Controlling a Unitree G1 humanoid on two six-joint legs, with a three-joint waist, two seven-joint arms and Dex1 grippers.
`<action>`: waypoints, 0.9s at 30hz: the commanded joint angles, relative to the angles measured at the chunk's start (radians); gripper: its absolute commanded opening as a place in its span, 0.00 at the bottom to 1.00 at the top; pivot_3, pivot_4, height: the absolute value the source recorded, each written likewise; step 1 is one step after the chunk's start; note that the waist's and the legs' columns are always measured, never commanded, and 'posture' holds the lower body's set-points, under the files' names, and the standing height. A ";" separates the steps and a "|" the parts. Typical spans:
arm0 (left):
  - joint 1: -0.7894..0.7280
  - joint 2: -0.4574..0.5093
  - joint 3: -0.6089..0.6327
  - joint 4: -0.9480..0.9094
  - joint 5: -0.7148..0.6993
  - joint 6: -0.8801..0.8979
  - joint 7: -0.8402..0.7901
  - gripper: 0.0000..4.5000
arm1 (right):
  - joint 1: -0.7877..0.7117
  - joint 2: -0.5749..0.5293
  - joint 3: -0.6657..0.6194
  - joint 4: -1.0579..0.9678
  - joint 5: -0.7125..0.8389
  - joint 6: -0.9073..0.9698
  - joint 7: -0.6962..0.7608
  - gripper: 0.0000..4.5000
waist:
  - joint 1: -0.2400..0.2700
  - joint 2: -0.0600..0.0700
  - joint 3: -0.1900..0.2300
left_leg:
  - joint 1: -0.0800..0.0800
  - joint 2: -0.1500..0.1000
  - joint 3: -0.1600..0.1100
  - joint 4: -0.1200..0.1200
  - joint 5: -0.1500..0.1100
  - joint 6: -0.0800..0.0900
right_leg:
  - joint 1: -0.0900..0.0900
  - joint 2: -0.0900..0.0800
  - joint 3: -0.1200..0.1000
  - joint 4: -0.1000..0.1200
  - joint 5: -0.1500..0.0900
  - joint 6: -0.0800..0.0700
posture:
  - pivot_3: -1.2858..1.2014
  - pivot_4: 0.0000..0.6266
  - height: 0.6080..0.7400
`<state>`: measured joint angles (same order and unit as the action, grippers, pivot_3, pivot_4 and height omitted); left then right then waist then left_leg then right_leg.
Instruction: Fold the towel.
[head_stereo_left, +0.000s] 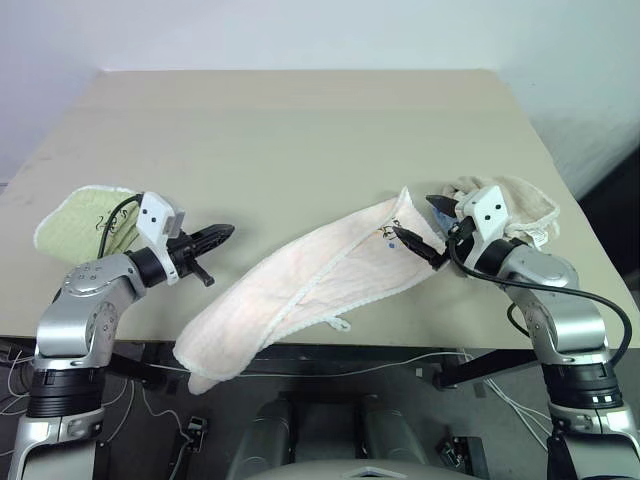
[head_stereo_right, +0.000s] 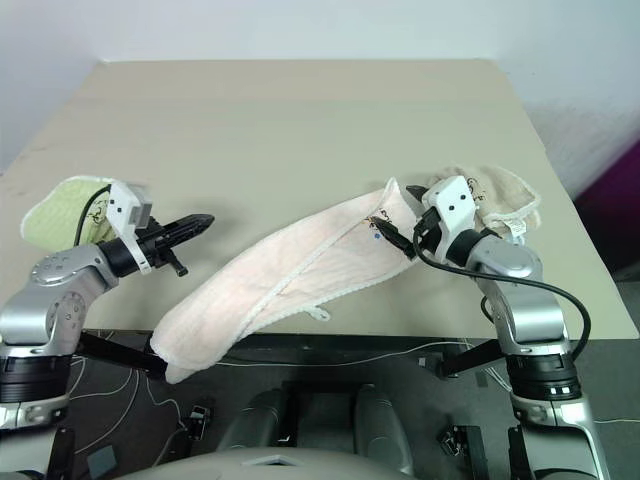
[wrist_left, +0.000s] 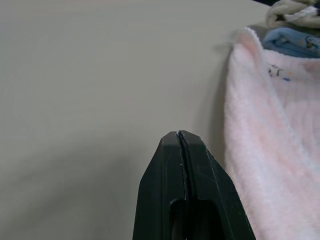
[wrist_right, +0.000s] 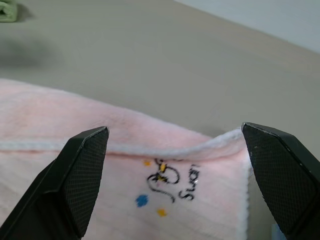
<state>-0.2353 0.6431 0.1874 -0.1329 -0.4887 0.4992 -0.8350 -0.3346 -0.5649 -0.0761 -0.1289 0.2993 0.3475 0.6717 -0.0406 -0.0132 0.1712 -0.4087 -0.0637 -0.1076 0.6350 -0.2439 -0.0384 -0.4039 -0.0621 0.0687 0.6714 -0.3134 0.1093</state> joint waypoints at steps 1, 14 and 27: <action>0.007 0.023 0.012 -0.043 -0.012 0.000 -0.012 0.00 | -0.024 0.013 0.010 0.007 -0.007 -0.041 0.009 1.00 | 0.000 0.000 0.000 | 0.000 0.000 0.000 0.000 0.000 0.000 | 0.000 0.000 0.000 0.000 0.000 0.000 | 0.52 0.24 1.00; 0.005 0.126 -0.024 -0.047 -0.001 -0.045 -0.164 0.00 | -0.121 -0.064 0.099 0.169 -0.203 -0.264 0.041 1.00 | -0.004 0.000 0.000 | 0.000 0.000 0.000 0.000 0.000 0.000 | 0.000 0.000 0.000 0.000 0.000 0.000 | 0.52 0.24 1.00; 0.085 0.279 -0.058 -0.142 -0.013 -0.063 -0.385 0.00 | -0.454 -0.139 0.305 0.686 -0.514 -0.769 0.111 1.00 | -0.003 0.001 0.000 | 0.000 0.000 0.001 -0.001 0.000 0.000 | -0.001 0.000 0.000 -0.001 0.000 0.000 | 0.52 0.24 1.00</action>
<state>-0.1489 0.9056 0.1232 -0.2454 -0.5000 0.4531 -1.2026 -0.7521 -0.6882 0.2147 0.5231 -0.1689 -0.3407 0.7932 -0.0437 -0.0126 0.1716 -0.4085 -0.0634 -0.1064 0.6340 -0.2438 -0.0386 -0.4044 -0.0617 0.0687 0.6704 -0.3132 0.1088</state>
